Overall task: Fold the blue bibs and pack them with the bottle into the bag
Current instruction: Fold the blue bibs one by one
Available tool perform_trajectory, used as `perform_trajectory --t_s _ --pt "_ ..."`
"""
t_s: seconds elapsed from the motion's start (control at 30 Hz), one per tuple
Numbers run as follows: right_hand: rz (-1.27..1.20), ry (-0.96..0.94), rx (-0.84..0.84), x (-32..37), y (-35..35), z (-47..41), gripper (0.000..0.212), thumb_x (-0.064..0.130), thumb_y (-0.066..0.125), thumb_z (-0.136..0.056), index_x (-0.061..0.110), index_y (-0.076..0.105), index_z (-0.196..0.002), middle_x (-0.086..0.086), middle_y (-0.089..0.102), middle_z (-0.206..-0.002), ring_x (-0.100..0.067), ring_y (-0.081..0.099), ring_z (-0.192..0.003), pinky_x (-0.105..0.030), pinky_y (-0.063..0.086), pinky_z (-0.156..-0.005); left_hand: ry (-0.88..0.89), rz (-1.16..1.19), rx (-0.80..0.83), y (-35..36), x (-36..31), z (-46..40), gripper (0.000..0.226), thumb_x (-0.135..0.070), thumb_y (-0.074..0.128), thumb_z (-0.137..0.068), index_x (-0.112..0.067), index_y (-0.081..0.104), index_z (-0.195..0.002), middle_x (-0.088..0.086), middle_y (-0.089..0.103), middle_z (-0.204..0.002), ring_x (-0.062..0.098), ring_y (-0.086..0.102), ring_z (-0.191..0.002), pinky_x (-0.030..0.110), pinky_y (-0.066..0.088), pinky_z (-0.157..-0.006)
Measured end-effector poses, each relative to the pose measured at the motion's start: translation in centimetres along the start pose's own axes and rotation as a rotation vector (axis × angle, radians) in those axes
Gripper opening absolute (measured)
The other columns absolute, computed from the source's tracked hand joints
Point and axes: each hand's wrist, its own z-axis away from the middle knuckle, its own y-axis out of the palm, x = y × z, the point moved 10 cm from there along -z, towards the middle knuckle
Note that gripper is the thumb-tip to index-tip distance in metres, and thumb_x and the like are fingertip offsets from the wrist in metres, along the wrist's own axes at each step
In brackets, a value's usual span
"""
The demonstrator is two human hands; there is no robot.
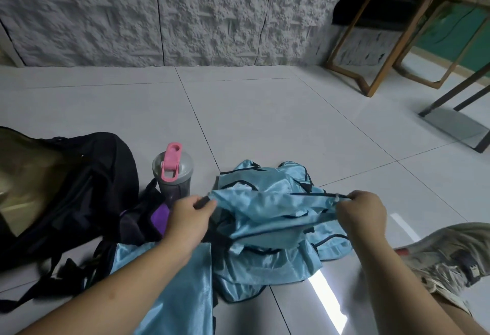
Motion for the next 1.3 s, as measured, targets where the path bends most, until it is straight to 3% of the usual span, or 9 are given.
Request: perform_trajectory --t_s 0.2,0.37,0.5,0.6,0.73,0.8,0.9,1.1,1.3 --pt "0.137 -0.108 -0.218 -0.7 -2.3 0.6 0.007 -0.002 0.058 -0.076 0.002 0.058 -0.071 -0.016 0.055 -0.079 -0.033 0.046 -0.064 -0.032 0.034 -0.06 0.104 0.324 -0.132 -2.1 -4.0 1.4 0.019 0.007 0.061 -0.094 -0.012 0.061 -0.091 0.01 0.066 -0.091 0.025 0.074 -0.064 0.028 0.058 -0.055" --pt "-0.327 0.23 0.198 -3.6 2.5 0.3 0.002 -0.004 0.067 -0.08 -0.003 0.068 -0.081 -0.025 0.069 -0.086 -0.04 0.069 -0.078 -0.047 0.063 -0.074 -0.063 0.433 -0.035 -0.9 -3.7 0.7 0.011 0.003 0.055 -0.096 -0.007 0.059 -0.092 0.006 0.046 -0.069 0.014 0.04 -0.043 0.029 0.05 -0.043" --pt "-0.302 0.197 0.45 -1.7 4.1 1.0 0.012 0.005 0.075 -0.083 -0.002 0.071 -0.091 -0.021 0.069 -0.092 -0.033 0.067 -0.082 -0.041 0.061 -0.075 -0.106 0.298 0.019 -0.7 -2.6 -0.3 0.003 -0.008 0.063 -0.093 -0.006 0.063 -0.094 0.006 0.049 -0.061 0.016 0.045 -0.041 0.035 0.046 -0.057" --pt "-0.124 -0.108 0.226 2.8 1.4 1.3 0.016 0.008 0.073 -0.078 0.004 0.063 -0.066 -0.012 0.059 -0.066 -0.029 0.054 -0.066 -0.036 0.048 -0.061 -0.051 0.144 0.021 -0.9 -3.0 -0.4 0.033 -0.024 0.075 -0.077 -0.011 0.062 -0.104 0.006 0.064 -0.082 0.022 0.061 -0.063 0.036 0.053 -0.064" --pt "0.007 -0.523 -0.085 10.6 -1.1 6.5 0.029 0.009 0.068 -0.08 0.011 0.047 -0.06 -0.005 0.051 -0.058 -0.03 0.049 -0.06 -0.037 0.039 -0.056 0.406 -0.192 -0.157 -1.3 -7.7 2.5 0.028 -0.031 0.081 -0.078 -0.023 0.058 -0.092 -0.004 0.061 -0.087 0.021 0.059 -0.085 0.036 0.048 -0.078" --pt "0.003 -0.594 -0.033 12.6 0.5 9.2 0.035 0.009 0.066 -0.082 0.015 0.041 -0.058 0.001 0.047 -0.054 -0.029 0.049 -0.058 -0.037 0.038 -0.054 0.417 -0.062 0.068 1.5 -8.7 4.1 0.038 -0.062 0.067 -0.081 -0.024 0.066 -0.076 -0.007 0.07 -0.078 0.02 0.065 -0.078 0.039 0.052 -0.076" --pt "0.105 -0.684 0.157 14.2 4.5 13.3 0.029 0.012 0.063 -0.08 0.019 0.042 -0.062 0.004 0.052 -0.058 -0.02 0.05 -0.057 -0.034 0.037 -0.051 0.051 0.24 0.492 6.0 -7.8 6.5 0.085 -0.094 0.044 -0.076 -0.015 0.075 -0.079 0.002 0.077 -0.085 0.026 0.072 -0.082 0.04 0.056 -0.079" --pt "-0.122 -0.869 0.764 14.3 9.4 18.1 0.008 0.019 0.071 -0.078 0.016 0.069 -0.086 -0.003 0.072 -0.076 -0.016 0.066 -0.069 -0.038 0.055 -0.068 -0.181 0.566 0.534 5.0 -7.2 6.0 0.023 -0.027 0.072 -0.078 -0.008 0.077 -0.088 0.017 0.073 -0.089 0.025 0.071 -0.078 0.032 0.056 -0.068" --pt "-0.542 -0.348 0.377 8.7 6.4 9.3 0.014 0.001 0.064 -0.088 0.008 0.073 -0.081 -0.005 0.071 -0.069 -0.016 0.064 -0.063 -0.031 0.052 -0.061 -0.105 0.562 0.513 1.8 -9.5 3.4 0.038 -0.012 0.077 -0.081 -0.013 0.075 -0.119 0.026 0.069 -0.124 0.044 0.06 -0.124 0.064 0.044 -0.109"
